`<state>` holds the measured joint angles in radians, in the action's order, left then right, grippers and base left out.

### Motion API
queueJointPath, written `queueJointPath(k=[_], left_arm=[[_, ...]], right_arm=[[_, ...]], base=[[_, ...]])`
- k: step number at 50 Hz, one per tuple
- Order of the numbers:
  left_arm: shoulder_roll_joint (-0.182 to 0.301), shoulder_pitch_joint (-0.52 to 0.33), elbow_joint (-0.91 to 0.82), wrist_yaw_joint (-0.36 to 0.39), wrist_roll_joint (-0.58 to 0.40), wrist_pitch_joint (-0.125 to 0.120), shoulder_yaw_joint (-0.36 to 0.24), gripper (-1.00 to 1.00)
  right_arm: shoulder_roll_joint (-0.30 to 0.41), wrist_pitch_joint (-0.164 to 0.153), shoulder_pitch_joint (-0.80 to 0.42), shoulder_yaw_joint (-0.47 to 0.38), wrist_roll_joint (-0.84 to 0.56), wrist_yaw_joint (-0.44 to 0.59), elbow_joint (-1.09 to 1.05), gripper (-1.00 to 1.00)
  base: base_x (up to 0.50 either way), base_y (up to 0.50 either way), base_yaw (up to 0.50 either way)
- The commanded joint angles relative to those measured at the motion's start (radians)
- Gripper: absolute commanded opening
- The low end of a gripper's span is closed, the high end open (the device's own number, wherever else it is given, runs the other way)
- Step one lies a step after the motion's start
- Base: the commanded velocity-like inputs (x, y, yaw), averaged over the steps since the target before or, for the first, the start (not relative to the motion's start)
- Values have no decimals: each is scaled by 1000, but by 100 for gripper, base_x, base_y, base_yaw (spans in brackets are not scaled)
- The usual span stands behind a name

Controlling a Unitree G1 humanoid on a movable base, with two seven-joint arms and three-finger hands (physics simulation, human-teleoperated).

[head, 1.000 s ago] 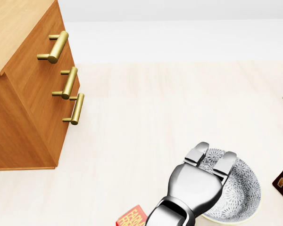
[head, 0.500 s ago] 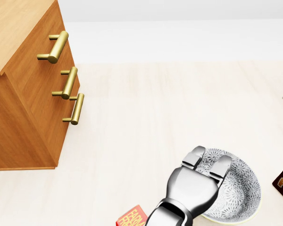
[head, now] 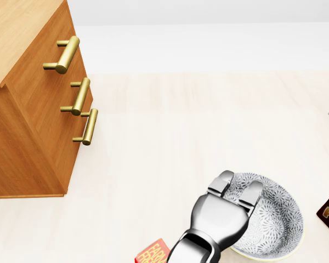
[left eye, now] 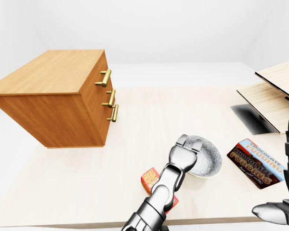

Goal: Close the top drawer of the cabinet and put the bowl on top of it.

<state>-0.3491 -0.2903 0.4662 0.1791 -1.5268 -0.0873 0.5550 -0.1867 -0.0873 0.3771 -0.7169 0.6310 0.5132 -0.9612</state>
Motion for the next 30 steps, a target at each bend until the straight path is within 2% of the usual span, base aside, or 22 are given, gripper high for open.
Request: queueJointPath(k=[1, 5, 6, 30], left_arm=[[0, -16, 30, -13, 0, 0, -15, 100], [0, -9, 24, -10, -5, 0, -8, 100], [0, -8, 24, -16, -4, 0, -8, -100], [0, 9, 11, -25, -10, 0, 4, -100]], right_arm=[[3, 0, -2, -5, 6, 0, -1, 100], [2, 0, -1, -6, 6, 0, -4, 100], [2, 0, -1, -7, 8, 0, -5, 100], [-4, 0, 4, -8, 9, 10, -9, 100]], base=[[0, 0, 0], [0, 0, 0], [0, 0, 0], [0, 0, 0]])
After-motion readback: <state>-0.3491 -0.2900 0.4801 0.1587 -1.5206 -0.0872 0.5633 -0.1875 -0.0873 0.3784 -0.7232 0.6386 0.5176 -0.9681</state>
